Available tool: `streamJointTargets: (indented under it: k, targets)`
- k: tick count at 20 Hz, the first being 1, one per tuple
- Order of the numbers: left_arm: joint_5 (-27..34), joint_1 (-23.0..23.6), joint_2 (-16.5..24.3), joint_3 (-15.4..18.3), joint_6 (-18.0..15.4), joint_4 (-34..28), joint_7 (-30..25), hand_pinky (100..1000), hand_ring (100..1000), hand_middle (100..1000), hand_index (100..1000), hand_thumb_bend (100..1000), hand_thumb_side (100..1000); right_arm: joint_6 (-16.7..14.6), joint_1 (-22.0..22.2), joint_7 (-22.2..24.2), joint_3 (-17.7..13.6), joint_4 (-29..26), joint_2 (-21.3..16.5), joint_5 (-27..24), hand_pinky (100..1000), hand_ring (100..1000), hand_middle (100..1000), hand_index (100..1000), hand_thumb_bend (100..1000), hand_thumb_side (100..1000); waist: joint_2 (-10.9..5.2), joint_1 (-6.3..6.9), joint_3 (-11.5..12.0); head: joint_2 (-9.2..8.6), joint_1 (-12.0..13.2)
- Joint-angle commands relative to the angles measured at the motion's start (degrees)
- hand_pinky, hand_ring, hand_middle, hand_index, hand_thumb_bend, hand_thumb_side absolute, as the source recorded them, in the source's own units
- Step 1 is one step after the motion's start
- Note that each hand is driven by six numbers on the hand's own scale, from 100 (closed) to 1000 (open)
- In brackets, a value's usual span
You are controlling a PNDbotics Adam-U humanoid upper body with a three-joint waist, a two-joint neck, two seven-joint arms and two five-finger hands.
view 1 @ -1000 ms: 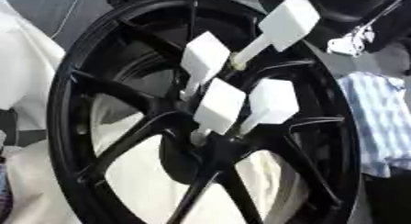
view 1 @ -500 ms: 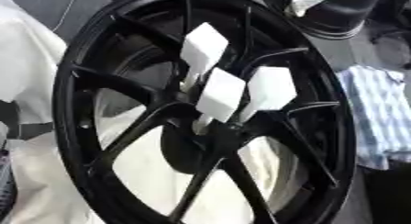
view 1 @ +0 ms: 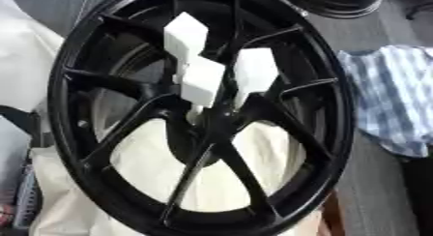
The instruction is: Pull the pin out of the wheel hub.
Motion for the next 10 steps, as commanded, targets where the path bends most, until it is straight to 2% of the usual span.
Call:
streamJointTargets:
  k: [1,4,6,7,8,10]
  targets:
    - [-0.1,0.19,0.24,0.73,-0.14,-0.95,0.37,828,666,533,762,100,766,1.0,3.2,-3.99,-3.67,1.15,1.6,3.55,851,770,355,360,100,180,-1.81,0.7,-0.41,0.56,1.21]
    - [-0.12,0.67,-0.37,0.91,-0.12,-0.95,0.53,828,667,533,762,100,764,1.96,7.33,-6.81,-5.25,0.06,5.49,6.77,854,772,367,378,100,178,-2.03,1.85,-0.94,1.02,1.94]
    - [-0.04,0.77,-0.81,1.01,-0.14,-0.95,0.74,827,666,533,762,100,765,3.29,10.14,-8.55,-5.66,-1.38,8.49,8.75,858,777,413,428,100,189,-2.13,2.41,-1.23,1.11,2.15]
    - [0.03,0.72,-0.97,0.94,-0.11,-0.95,0.73,827,666,533,762,100,765,4.45,11.4,-9.13,-5.52,-1.84,9.9,9.63,863,785,451,471,100,100,-2.15,2.66,-1.3,1.03,2.21]
    - [0.09,0.63,-1.08,0.84,-0.1,-0.95,0.64,827,666,533,762,100,764,5.77,12.36,-9.56,-5.41,-2.03,11.14,10.49,865,788,462,484,100,198,-2.18,2.87,-1.3,0.95,2.17]
    - [0.22,0.39,-1.24,0.74,-0.15,-0.95,0.45,827,666,533,762,100,763,8.22,13.71,-10.35,-5.32,-1.99,13.25,12.02,870,798,504,533,100,203,-2.27,3.16,-1.19,0.67,1.93]
